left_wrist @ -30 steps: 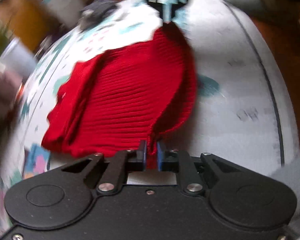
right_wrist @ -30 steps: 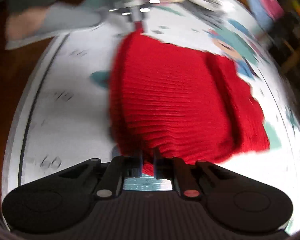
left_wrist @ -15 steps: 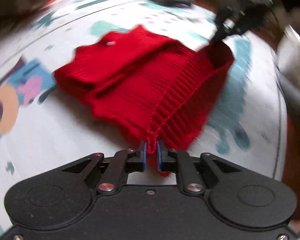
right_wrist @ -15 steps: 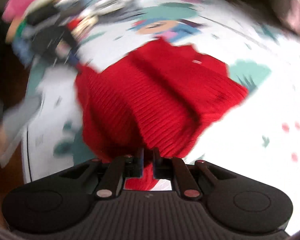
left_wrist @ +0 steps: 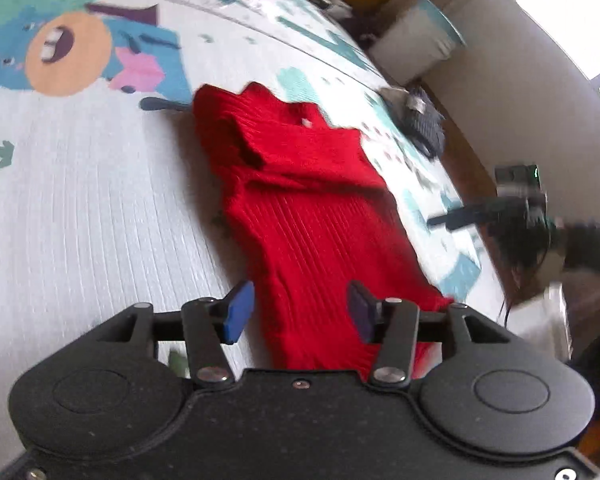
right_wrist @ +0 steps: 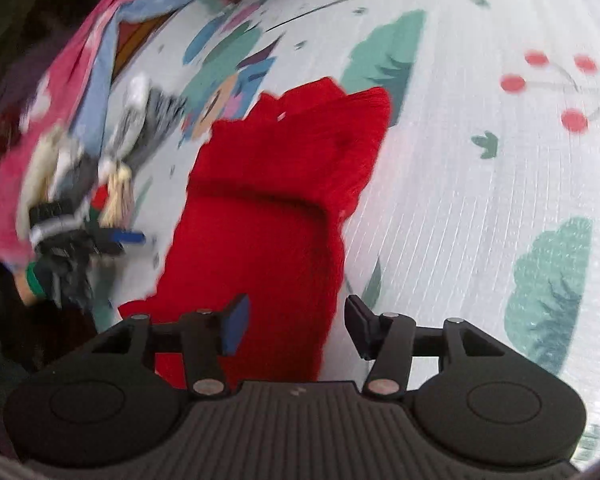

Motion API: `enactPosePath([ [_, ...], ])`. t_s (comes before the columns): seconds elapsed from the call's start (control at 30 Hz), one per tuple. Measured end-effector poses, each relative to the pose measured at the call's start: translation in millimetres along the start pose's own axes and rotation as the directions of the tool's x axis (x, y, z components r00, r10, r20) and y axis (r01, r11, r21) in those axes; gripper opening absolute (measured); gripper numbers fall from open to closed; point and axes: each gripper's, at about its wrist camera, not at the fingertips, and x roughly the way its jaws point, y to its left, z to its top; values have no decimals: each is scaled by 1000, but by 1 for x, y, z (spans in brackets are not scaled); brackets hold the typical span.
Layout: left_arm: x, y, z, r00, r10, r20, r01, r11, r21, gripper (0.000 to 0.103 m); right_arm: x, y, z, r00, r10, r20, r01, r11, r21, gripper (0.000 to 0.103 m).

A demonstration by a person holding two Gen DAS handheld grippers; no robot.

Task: Fold clothes

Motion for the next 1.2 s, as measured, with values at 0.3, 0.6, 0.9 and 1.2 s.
enactPosePath([
  [0.3, 14, -96, -89, 964, 264, -43, -95, 488, 868, 51, 40, 122, -115, 941, -336, 34, 161, 359, -919, 53],
  [0.6, 32, -105, -127, 962, 275, 8, 13, -77, 997, 51, 59, 115, -158, 924, -354, 144, 137, -47, -990, 52],
  [0.9, 36, -100, -139, 973, 230, 6, 90, -404, 910, 51, 61, 134, -163, 943, -327, 64, 18, -142, -990, 41],
  [1.2, 42, -110, -147, 979, 201, 27, 50, -370, 928, 21, 63, 139, -153, 949, -315, -31, -70, -114, -991, 18],
])
